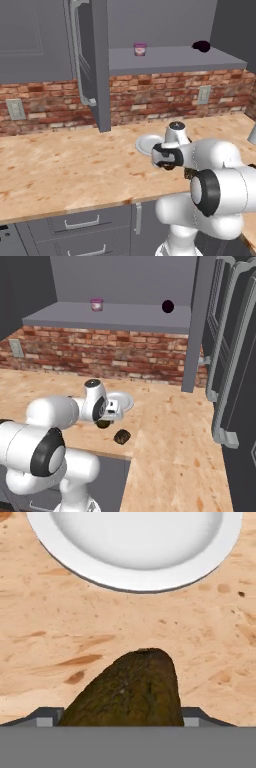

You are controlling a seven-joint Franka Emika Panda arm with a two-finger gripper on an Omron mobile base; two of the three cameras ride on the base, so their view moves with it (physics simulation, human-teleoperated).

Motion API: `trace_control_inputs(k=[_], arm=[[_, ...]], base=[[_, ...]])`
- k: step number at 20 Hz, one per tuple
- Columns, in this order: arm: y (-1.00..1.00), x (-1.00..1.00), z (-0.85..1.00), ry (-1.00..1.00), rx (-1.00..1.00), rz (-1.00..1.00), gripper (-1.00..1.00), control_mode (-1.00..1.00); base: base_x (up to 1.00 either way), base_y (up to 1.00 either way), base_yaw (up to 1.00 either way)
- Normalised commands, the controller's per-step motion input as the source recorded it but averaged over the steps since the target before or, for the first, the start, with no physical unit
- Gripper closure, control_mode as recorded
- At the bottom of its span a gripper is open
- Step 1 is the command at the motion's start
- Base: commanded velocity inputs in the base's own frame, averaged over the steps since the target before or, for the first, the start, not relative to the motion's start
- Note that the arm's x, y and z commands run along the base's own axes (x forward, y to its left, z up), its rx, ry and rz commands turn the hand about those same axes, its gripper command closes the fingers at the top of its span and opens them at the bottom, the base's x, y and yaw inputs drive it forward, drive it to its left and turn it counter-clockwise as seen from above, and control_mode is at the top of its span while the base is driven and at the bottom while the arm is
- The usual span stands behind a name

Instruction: Pick the avocado and bread from the counter and place them on the plate. Then pick the jam from the cabinet and place it next to the plate. Lastly close the cabinet door.

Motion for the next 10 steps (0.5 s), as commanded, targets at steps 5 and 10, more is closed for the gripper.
trace_control_inputs(k=[5,10], arm=[[0.17,0.00,0.12,-0.30,0.00,0.00,1.00,-1.00],[0.03,0.10,0.25,-0.25,0.00,0.00,1.00,-1.00]], base=[[0.00,0.00,0.00],[0.00,0.00,0.00]])
